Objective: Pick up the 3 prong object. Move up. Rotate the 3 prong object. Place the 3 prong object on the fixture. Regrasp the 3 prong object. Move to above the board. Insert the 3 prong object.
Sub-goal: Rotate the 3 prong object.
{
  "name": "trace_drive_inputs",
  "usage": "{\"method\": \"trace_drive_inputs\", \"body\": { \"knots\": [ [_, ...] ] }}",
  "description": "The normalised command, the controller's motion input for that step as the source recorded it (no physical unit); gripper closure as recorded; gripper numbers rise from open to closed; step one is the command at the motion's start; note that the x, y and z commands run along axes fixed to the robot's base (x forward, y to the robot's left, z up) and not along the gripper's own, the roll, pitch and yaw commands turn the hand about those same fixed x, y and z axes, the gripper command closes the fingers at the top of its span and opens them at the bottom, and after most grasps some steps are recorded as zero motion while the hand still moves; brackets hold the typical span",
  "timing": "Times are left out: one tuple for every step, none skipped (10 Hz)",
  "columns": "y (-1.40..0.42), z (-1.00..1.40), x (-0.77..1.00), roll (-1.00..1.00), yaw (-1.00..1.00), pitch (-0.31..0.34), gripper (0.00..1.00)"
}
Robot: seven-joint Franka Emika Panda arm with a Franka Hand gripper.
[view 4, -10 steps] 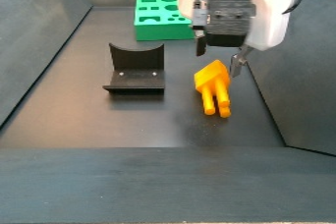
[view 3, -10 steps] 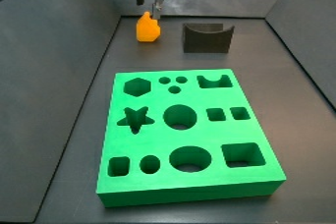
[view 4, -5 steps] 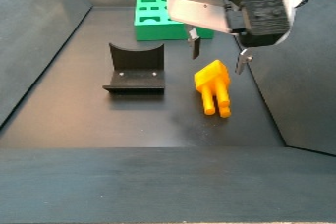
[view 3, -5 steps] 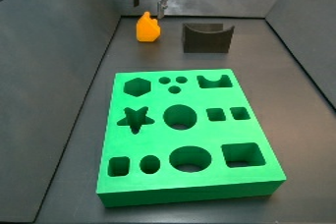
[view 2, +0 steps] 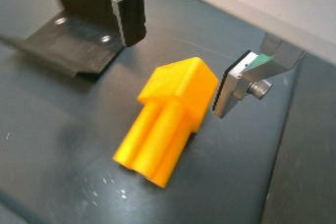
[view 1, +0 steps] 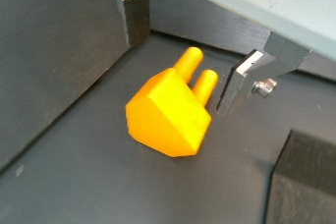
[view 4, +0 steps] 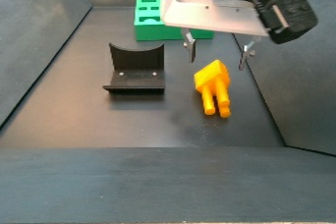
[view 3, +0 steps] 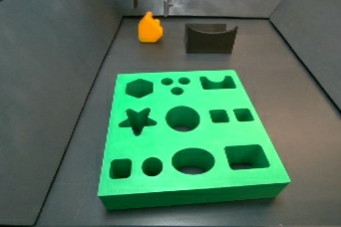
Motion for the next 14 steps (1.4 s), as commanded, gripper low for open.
{"method": "trace_drive_inputs", "body": {
  "knots": [
    [0.0,-0.02,0.03,0.08,1.0,-0.093,0.0],
    [0.0,-0.03,0.03,0.1,0.86,-0.112,0.0],
    [0.0,-0.03,0.03,0.1,0.6,-0.111,0.0],
    [0.0,-0.03,0.03,0.09,0.4,-0.11,0.0],
    [0.0,-0.03,0.02,0.09,0.25,-0.108,0.0],
    [0.0,-1.0,0.0,0.0,0.0,0.0,0.0],
    [0.0,-1.0,0.01,0.0,-0.03,-0.007,0.0],
    [0.01,-1.0,0.02,0.02,-0.03,-0.016,0.0],
    [0.02,-1.0,0.03,0.04,-0.03,-0.019,0.0],
    [0.02,-1.0,0.04,0.06,-0.02,-0.018,0.0],
    [0.02,-0.95,0.04,0.08,-0.02,-0.018,0.0],
    [0.02,-0.85,0.04,0.1,-0.02,-0.023,0.0],
    [0.02,-0.75,0.04,0.11,-0.01,-0.03,0.0],
    [0.01,-0.62,0.03,0.13,-0.01,-0.033,0.0]
  ]
}}
